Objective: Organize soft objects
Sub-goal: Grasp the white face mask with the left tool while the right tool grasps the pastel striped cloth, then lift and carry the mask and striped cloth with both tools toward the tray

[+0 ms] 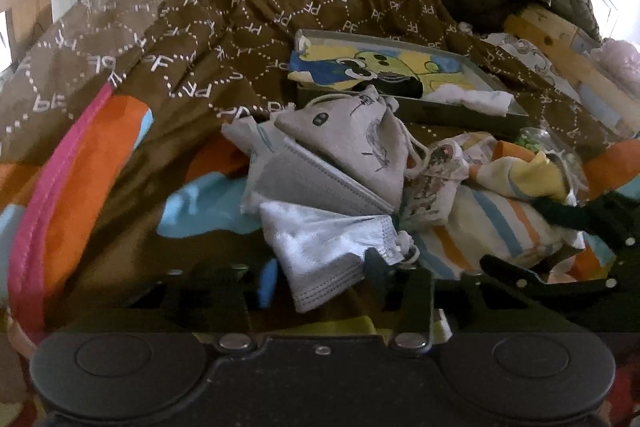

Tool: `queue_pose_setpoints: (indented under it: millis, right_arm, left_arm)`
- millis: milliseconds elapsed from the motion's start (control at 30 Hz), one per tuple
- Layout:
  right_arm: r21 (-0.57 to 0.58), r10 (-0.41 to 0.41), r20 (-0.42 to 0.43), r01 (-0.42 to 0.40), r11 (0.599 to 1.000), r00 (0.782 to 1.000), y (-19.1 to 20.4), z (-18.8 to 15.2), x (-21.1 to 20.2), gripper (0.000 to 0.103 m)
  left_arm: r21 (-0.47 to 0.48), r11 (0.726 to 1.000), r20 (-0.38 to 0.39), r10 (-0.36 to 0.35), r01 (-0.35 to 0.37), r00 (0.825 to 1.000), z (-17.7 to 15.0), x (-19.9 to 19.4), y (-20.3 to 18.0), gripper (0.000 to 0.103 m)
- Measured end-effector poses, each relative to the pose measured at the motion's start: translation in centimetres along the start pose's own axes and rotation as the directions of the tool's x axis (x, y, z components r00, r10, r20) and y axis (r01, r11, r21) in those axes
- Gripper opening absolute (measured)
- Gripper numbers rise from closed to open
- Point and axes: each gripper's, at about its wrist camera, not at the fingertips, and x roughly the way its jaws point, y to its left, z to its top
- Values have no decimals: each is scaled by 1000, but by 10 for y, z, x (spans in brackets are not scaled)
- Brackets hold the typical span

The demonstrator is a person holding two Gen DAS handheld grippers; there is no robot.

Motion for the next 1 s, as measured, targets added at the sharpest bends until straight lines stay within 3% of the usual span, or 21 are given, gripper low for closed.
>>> queue_pose_setpoints:
  millis: [200, 367, 567, 733, 1000]
  right_arm:
    - [1, -2, -7, 2, 1000, 1000, -3, -1, -3, 42]
    - [-8, -9, -12, 9, 1000, 1000, -3, 0, -5, 33]
    - [-44, -19, -3, 19, 999, 1000, 0, 1, -11, 27]
    - [-54, 2, 18, -1, 999, 1000, 3, 4, -19, 11]
    - [-53, 16, 80, -12, 999, 997, 4, 8, -38, 8]
  left_arm:
    - [18, 999, 26, -26, 26, 999, 0, -6, -7, 23]
    - [16, 998, -7, -65, 66, 998, -4, -7, -14, 9]
    - [83, 991, -8, -109, 109, 994, -10, -15, -31, 6]
    - [99, 987, -3, -127, 127, 992, -13, -18, -37, 4]
    - [68, 987, 69, -153, 148, 986, -10, -35, -33, 3]
